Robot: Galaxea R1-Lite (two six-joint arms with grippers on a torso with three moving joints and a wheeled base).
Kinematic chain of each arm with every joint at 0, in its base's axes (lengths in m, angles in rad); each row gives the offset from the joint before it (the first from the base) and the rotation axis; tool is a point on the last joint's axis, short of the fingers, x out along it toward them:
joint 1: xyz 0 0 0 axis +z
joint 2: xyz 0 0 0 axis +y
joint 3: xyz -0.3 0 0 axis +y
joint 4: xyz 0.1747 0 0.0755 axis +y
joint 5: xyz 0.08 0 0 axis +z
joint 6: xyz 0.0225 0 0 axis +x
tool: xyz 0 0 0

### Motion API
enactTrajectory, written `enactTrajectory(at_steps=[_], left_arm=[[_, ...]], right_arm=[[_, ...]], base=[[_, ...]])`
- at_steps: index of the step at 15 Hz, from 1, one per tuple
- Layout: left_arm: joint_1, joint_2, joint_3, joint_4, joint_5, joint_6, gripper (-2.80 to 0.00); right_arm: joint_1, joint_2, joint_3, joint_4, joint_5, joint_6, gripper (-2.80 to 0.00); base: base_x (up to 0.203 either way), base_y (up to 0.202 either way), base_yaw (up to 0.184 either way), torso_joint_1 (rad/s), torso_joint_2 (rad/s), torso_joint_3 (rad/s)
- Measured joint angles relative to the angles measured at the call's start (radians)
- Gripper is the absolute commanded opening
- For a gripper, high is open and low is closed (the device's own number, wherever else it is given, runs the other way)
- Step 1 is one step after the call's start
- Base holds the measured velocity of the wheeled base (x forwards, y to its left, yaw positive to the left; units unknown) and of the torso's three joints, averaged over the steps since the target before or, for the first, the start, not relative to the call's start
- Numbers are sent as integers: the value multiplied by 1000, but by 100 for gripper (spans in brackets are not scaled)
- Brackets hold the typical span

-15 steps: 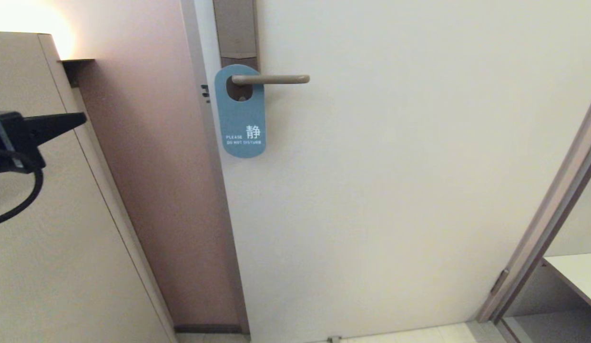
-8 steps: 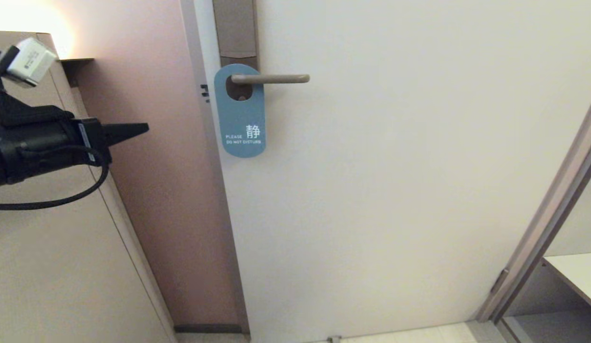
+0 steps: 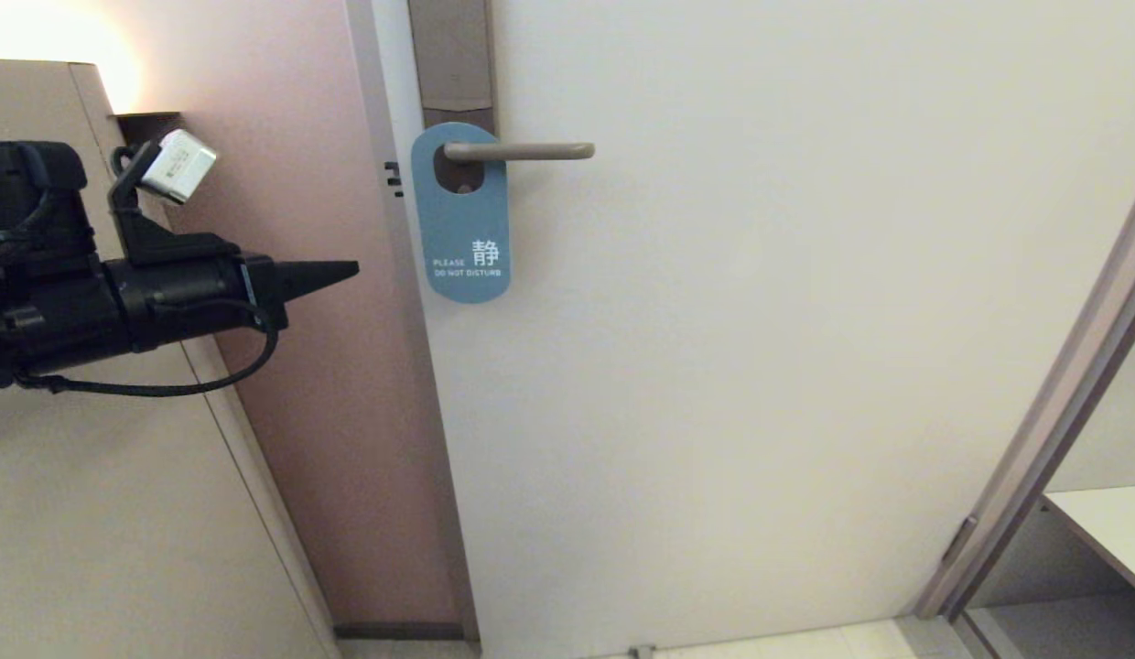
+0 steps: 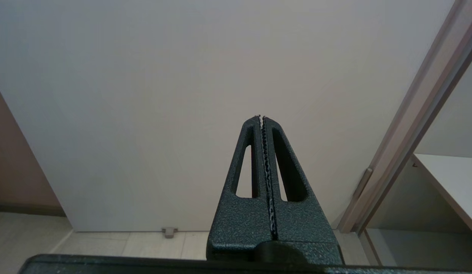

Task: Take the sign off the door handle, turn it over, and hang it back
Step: Take down the sign

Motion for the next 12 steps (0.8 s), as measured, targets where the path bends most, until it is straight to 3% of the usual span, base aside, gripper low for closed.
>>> enactTrajectory(at_steps=[3, 7, 12], left_arm=[[1, 61, -42, -15, -46, 0, -280], [0, 122, -130, -16, -51, 0, -280], [-6, 156, -155, -16, -50, 1, -280]], right_arm=[[0, 0, 0, 0, 0, 0, -280], [0, 0, 0, 0, 0, 0, -280], [0, 0, 0, 0, 0, 0, -280]], base=[[0, 0, 0, 0, 0, 0], [0, 0, 0, 0, 0, 0], [0, 0, 0, 0, 0, 0]])
